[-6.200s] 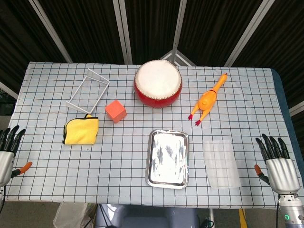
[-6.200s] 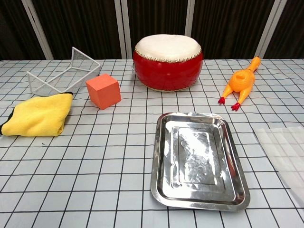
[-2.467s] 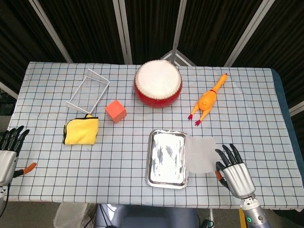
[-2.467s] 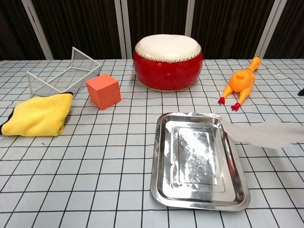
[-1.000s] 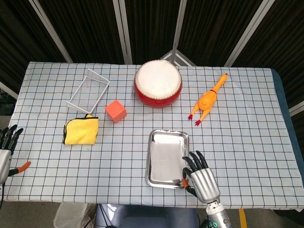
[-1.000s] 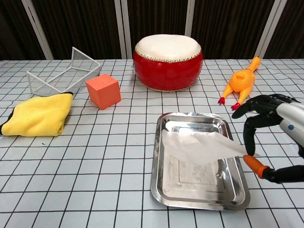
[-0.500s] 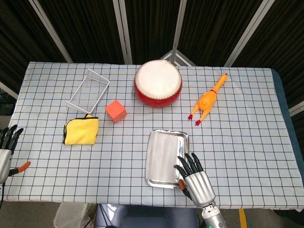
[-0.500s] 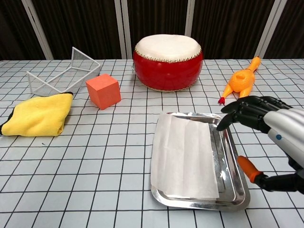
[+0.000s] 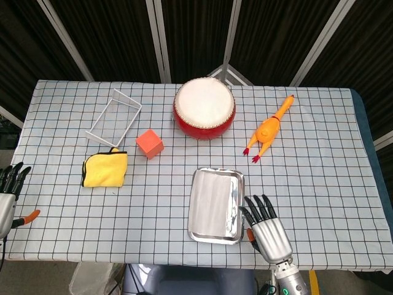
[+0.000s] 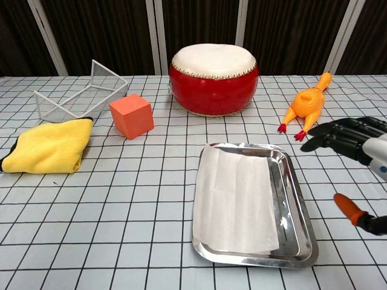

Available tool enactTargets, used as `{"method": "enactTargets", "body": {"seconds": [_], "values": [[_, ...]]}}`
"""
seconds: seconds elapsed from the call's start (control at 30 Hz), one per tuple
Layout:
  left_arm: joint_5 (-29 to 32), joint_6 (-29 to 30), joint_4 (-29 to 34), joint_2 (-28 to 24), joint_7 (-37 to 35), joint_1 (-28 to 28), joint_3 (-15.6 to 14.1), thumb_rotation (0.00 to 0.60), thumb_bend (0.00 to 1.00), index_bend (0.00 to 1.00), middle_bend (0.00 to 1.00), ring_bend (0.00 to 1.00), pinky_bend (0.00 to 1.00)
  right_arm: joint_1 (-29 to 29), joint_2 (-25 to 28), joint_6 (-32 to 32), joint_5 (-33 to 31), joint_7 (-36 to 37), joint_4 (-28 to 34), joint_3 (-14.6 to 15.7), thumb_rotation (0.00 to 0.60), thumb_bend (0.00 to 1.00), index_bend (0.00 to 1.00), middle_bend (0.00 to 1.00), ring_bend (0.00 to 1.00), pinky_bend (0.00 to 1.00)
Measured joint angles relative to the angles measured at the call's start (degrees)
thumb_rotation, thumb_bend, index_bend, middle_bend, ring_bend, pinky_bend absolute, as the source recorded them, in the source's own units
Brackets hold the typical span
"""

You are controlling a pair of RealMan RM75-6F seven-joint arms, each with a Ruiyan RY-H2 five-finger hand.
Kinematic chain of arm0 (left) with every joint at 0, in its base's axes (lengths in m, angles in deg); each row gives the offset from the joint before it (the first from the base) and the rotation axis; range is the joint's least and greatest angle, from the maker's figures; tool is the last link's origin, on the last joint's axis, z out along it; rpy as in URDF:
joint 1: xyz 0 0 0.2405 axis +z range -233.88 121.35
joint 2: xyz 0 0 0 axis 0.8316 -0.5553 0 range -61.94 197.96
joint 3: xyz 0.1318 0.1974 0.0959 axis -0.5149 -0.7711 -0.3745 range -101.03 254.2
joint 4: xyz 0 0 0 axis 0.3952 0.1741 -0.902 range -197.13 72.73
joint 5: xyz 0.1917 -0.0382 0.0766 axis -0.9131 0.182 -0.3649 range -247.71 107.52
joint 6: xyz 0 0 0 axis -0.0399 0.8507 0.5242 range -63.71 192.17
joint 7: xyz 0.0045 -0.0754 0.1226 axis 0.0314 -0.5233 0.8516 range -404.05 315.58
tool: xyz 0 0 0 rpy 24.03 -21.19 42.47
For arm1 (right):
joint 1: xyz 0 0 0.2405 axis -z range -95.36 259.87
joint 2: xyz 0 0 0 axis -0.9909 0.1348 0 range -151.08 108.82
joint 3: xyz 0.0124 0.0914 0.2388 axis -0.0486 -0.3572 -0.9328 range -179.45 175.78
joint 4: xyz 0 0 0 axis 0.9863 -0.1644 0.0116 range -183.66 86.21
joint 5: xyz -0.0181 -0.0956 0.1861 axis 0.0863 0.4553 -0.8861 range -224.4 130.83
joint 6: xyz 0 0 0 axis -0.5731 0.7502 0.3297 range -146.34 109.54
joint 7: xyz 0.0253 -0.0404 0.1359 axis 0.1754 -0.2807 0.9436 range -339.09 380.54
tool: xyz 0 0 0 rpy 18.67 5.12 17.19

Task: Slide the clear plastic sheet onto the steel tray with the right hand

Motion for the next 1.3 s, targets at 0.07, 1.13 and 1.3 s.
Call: {"method": "enactTargets", "body": {"seconds": [0.07,1.13,1.3], "values": [[-0.1,-0.1,0.0,0.0,0.0,-0.1,0.0,0.6,0.0,0.0,0.0,0.0,0.0,-0.2,2.0,-0.7,-0.4,0.6,0.1,0.3,0.6,0.83,0.2,0.12,0.01,0.0],[7.7,-3.3,3.1,-1.8,4.8,-0.2,2.0,0.6,0.0,0.0,0.0,0.0,0.0,-20.8,5.8,-31.1,-14.2,-12.8,-2.5,-5.7,0.6,1.0,0.24,0.12,0.0,0.0],[8.6,-3.2,3.4,-1.8,5.7,-0.1,2.2,0.6,0.0,0.0,0.0,0.0,0.0,-22.4,4.3,-32.3,-17.0,-14.1,-3.1,-6.1,0.6,1.0,0.24,0.12,0.0,0.0]]}}
